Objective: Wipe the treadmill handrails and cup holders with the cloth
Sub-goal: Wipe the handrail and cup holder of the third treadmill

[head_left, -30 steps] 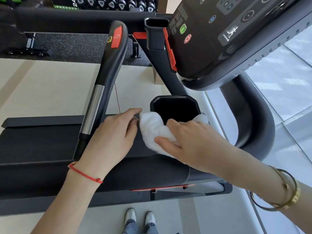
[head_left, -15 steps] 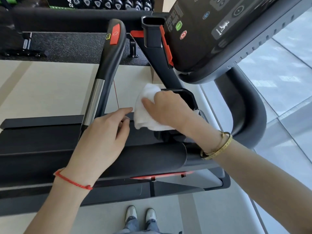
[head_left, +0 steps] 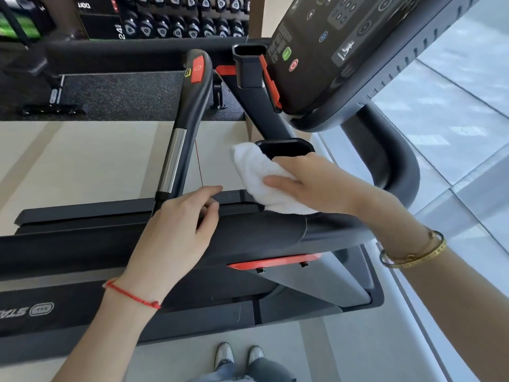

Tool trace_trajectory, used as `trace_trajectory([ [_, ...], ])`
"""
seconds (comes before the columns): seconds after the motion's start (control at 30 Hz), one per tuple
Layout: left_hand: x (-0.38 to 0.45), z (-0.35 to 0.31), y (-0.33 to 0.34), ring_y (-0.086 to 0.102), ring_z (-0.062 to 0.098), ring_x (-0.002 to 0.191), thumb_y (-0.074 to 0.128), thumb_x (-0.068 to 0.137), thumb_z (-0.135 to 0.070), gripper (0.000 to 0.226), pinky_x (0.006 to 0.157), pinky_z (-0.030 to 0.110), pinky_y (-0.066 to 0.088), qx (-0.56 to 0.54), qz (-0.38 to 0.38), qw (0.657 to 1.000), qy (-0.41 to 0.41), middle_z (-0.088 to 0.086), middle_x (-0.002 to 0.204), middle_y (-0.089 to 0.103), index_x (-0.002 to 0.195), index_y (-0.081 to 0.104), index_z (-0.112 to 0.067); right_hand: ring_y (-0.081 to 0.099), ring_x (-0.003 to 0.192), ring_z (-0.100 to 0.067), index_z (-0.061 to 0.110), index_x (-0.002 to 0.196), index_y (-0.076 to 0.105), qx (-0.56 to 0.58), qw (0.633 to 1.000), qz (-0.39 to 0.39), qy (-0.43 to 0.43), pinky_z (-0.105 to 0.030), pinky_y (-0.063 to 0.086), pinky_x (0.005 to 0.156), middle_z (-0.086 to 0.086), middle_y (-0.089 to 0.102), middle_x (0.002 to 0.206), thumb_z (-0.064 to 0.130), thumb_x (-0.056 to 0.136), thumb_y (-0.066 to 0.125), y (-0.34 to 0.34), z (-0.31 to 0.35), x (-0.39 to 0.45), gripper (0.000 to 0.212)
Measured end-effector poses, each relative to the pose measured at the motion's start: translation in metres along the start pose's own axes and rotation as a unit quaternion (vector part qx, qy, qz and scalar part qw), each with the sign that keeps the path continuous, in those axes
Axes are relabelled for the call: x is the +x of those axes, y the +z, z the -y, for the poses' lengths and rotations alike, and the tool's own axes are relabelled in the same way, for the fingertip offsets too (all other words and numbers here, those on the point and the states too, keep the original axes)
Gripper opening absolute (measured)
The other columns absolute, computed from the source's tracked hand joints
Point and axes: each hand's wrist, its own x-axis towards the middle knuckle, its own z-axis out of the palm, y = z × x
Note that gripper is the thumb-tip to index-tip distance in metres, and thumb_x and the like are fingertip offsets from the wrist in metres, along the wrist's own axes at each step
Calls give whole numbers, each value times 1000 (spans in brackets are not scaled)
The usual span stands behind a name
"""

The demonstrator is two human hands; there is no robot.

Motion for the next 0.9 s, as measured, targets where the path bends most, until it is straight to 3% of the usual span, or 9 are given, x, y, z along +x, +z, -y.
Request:
trace_trajectory([
  [0.07,-3,0,-1,67,11,96,47,98,-27,35,89,41,54,3,-1,1000,7,-12,102,70,130,59,-29,51,70,-8,29,78,44,34,999,-4,-21,-19,36,64,12,50,69,39,100,47,-7,-3,-13,24],
  [0.17,-7,-1,-3,67,12,95,50,98,-25,33,88,39,55,4,-6,1000,15,-14,100,69,129,60,-27,51,68,9,17,102,59,70,997,-16,-42,-8,36,63,20,53,64,32,101,49,-13,-3,-30,19],
  [0.27,-11,-2,-4,66,9,95,51,97,-23,33,86,33,54,6,-22,999,25,-13,102,70,129,62,-25,52,67,7,23,112,56,78,995,-22,-65,-11,36,63,21,55,65,36,100,47,-11,5,-45,19],
  [0.37,-17,-4,-2,59,5,86,52,96,-21,28,78,24,45,23,-44,998,34,-9,101,70,121,65,-19,51,68,3,39,105,45,70,994,-10,-89,-14,33,63,24,53,67,41,99,46,0,13,-59,7],
  [0.43,-22,-7,1,51,5,67,52,96,-17,18,66,24,39,37,-55,997,38,-7,83,66,105,67,-14,51,82,1,33,116,50,57,995,-18,-84,-18,34,74,30,55,82,47,99,43,13,16,-66,23],
  [0.53,-31,-13,6,48,14,58,55,94,-8,12,59,32,38,64,-72,995,37,-6,65,51,85,63,-8,50,109,-8,22,129,53,31,991,-96,-89,-20,31,81,11,63,118,48,99,43,37,20,-74,41],
  [0.63,-38,-16,14,56,26,75,55,95,-7,11,83,45,48,82,-83,993,35,2,78,63,91,66,-7,54,118,-16,15,126,60,2,980,-177,-95,-22,35,99,3,63,126,50,97,43,54,16,-81,48],
  [0.73,-45,-18,21,57,25,114,51,99,-15,28,113,49,32,101,-84,991,16,6,119,67,122,65,-8,54,118,-21,13,127,59,-43,967,-237,-79,-29,37,103,1,61,127,51,98,43,62,-7,-91,50],
  [0.9,-52,-20,25,51,23,127,46,102,-20,35,121,47,18,112,-94,989,3,6,131,61,132,58,-9,52,113,-26,15,127,57,-107,949,-297,-24,-36,36,104,-1,58,122,54,99,41,72,-32,-99,51],
])
